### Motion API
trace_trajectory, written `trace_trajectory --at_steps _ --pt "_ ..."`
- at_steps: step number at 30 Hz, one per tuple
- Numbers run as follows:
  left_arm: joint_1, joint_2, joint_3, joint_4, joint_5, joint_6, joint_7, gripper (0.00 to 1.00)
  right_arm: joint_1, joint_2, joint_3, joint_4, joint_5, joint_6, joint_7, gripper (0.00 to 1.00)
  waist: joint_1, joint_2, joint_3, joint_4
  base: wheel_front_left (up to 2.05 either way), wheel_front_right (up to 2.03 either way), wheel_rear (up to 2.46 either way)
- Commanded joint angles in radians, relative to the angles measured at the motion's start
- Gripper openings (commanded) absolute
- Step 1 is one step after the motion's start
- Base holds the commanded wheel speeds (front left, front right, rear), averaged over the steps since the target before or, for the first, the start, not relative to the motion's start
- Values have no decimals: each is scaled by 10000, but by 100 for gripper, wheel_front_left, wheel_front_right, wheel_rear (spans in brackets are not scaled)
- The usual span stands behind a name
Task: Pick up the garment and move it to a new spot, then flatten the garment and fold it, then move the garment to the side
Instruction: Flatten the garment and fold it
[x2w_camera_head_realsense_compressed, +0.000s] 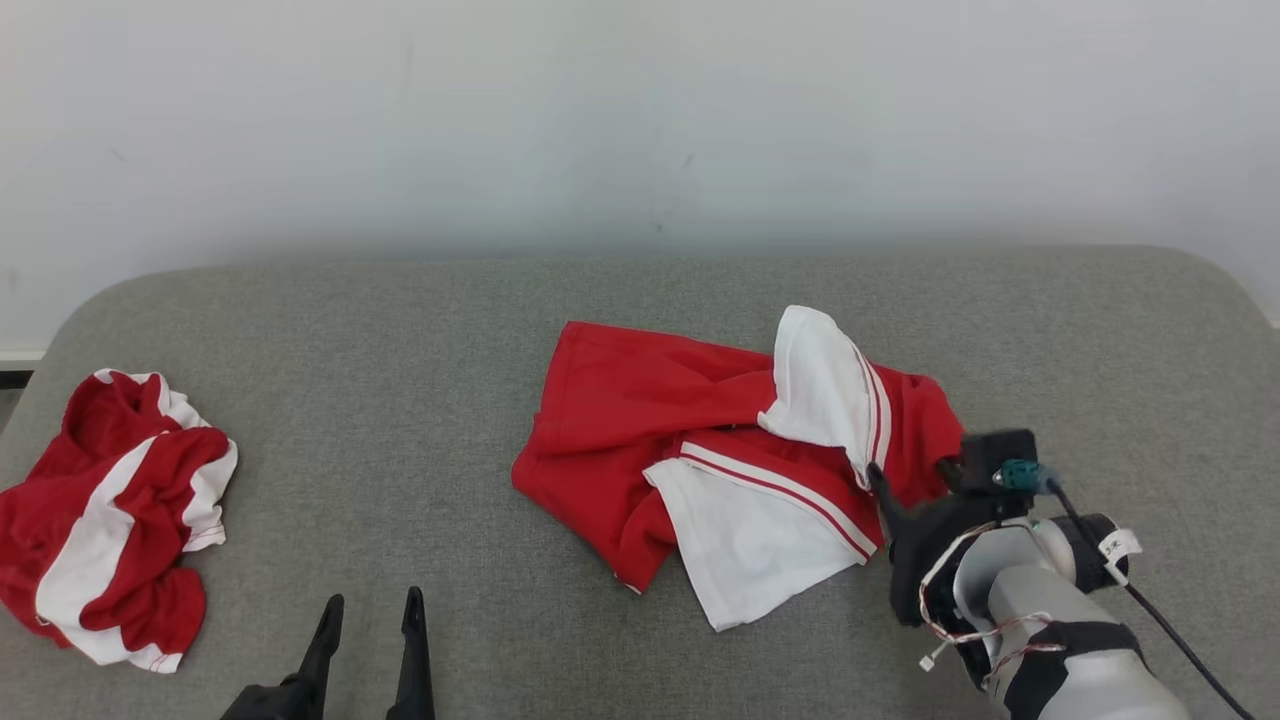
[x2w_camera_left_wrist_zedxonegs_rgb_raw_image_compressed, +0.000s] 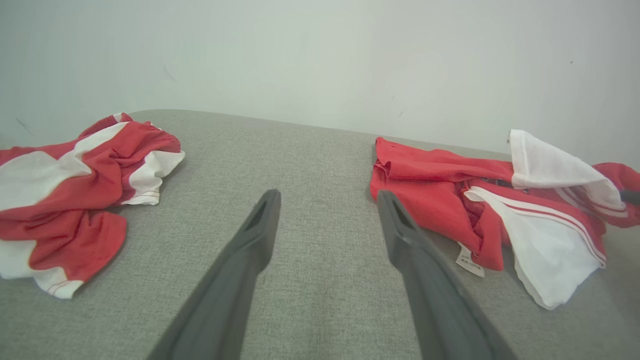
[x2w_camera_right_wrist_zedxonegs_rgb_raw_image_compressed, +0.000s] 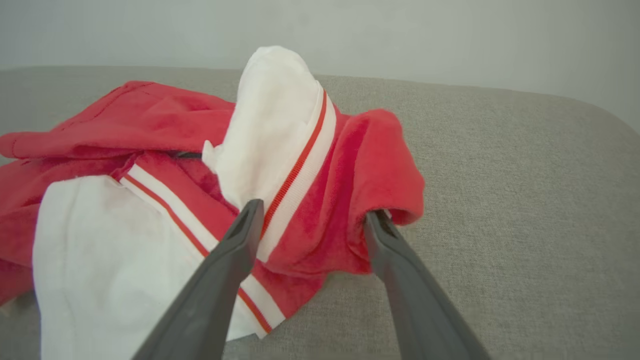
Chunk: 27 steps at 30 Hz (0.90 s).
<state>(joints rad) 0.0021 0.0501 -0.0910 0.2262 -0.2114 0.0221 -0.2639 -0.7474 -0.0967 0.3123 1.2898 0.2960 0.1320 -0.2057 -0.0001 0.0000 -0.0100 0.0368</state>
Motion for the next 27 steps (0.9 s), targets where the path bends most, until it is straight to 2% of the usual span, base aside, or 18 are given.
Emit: trace_trajectory --at_steps 1,9,17,21,27 --pt "100 5 10 -36 30 24 -9 100 236 91 129 14 -163 -25 -76 100 1 0 -48 -60 0 0 0" --pt "45 5 -56 -32 -30 17 -9 100 1262 443 505 -371 -127 -25 -122 100 1 0 -40 24 0 0 0" --pt "-57 5 42 -56 28 -21 -9 100 1779 460 1402 -1436 -465 -25 280 100 1 0 65 130 0 0 0" --pt "-156 5 6 -74 31 -46 -9 100 1458 409 1081 -1363 -877 -25 357 100 1 0 195 210 0 0 0" --pt "-284 7 -83 -75 41 -79 -9 100 1124 202 -173 -788 -1660 -25 568 100 1 0 399 405 0 0 0"
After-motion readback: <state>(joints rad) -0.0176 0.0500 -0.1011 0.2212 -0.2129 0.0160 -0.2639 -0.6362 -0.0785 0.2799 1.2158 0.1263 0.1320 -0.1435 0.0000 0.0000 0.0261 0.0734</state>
